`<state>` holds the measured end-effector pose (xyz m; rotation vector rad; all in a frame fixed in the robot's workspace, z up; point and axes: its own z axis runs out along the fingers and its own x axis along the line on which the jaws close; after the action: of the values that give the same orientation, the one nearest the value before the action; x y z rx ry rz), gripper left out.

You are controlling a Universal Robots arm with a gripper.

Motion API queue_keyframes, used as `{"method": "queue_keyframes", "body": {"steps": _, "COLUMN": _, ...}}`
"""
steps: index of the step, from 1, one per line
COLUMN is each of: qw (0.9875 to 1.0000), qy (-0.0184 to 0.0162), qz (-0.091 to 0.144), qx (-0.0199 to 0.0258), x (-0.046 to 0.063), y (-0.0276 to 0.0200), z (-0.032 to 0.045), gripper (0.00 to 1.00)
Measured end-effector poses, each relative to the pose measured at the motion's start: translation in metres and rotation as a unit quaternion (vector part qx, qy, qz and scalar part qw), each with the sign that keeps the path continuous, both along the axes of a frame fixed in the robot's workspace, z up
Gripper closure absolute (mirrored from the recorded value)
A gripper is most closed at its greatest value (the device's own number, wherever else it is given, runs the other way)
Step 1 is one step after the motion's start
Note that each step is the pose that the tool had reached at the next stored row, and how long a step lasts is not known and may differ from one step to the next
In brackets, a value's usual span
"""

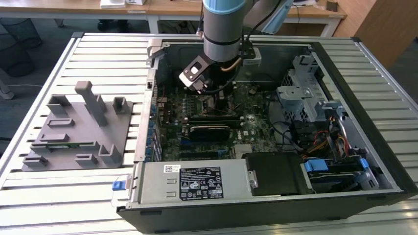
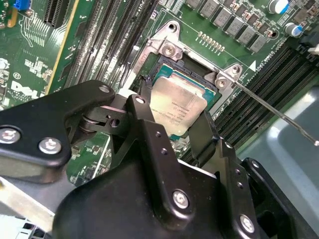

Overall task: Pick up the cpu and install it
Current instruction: 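Place the cpu into insertion slot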

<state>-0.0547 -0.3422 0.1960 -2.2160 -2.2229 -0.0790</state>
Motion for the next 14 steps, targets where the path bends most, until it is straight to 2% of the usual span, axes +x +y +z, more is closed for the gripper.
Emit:
{"method": "queue_keyframes", "body": {"steps": 7, "qw": 1.0, "qy": 0.0001, "qz": 0.0, "qx": 0.0002, "x": 0.0, "y": -0.0001, "z": -0.0043, "gripper": 0.46}}
{"method": "queue_keyframes", "body": {"steps": 14, "qw": 1.0, "qy": 0.0001, "qz": 0.0, "qx": 0.0004, "x": 0.0, "y": 0.0, "z": -0.0051, "gripper": 0.46}}
